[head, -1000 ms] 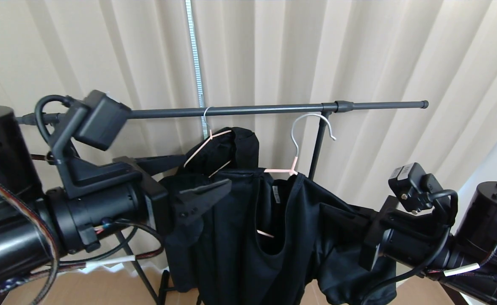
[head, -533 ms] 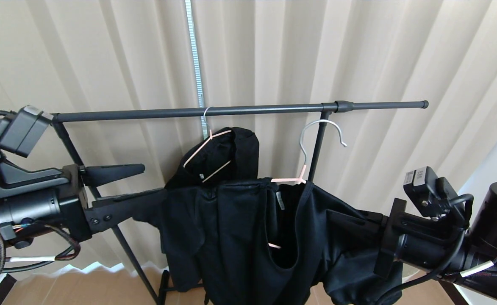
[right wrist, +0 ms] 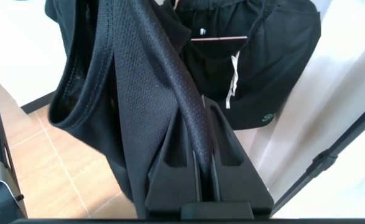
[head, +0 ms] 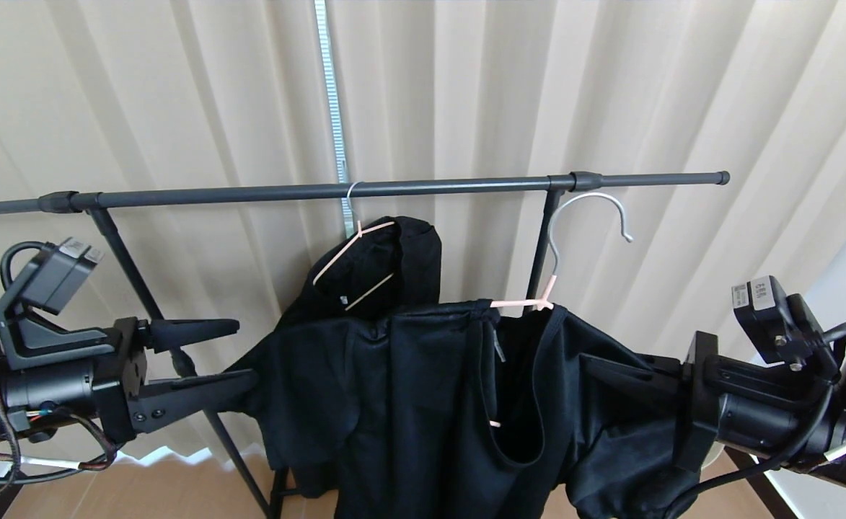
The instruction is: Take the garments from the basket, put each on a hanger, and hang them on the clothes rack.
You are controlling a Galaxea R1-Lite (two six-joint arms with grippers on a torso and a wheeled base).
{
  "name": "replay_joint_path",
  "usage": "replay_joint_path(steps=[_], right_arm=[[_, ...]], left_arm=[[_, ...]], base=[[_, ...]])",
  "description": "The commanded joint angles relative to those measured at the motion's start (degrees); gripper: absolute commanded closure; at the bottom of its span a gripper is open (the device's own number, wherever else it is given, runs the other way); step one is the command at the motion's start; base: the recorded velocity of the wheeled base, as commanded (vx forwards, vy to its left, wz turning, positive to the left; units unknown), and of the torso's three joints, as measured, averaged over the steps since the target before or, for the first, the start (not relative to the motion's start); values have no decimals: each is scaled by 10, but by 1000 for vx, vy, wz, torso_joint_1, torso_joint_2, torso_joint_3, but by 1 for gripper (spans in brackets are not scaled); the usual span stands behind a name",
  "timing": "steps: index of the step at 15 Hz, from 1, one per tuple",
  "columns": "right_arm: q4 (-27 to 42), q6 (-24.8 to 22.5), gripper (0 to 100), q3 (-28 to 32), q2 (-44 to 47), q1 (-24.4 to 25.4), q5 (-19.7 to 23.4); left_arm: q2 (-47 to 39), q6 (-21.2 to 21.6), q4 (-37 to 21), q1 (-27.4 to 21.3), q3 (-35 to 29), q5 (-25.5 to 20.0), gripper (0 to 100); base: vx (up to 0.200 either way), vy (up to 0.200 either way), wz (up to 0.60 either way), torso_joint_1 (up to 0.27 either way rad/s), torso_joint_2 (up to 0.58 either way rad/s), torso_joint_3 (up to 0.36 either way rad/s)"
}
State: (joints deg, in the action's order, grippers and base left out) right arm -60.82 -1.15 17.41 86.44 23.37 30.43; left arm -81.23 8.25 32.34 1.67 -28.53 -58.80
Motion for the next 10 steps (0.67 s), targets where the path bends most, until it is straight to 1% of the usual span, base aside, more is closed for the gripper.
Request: replay_joint_path(steps=[1,4,5,10], right_arm=[[0,0,100,-1,-5,-1,5],[0,0,100,-1,-5,-1,6],[0,0,100,-1,-4,-1,6],[1,1,100,3,1,-24,9]], left_arm=[[-36,12,-1,-6,12,0,0],[-56,8,-1,-23,12,3,0],[-60,8,-1,-27,11,6,100],[-55,8,0,-22,6,8,100]], base=[[0,0,0,0,0,0],[0,0,0,0,0,0],[0,0,0,0,0,0],[0,0,0,0,0,0]])
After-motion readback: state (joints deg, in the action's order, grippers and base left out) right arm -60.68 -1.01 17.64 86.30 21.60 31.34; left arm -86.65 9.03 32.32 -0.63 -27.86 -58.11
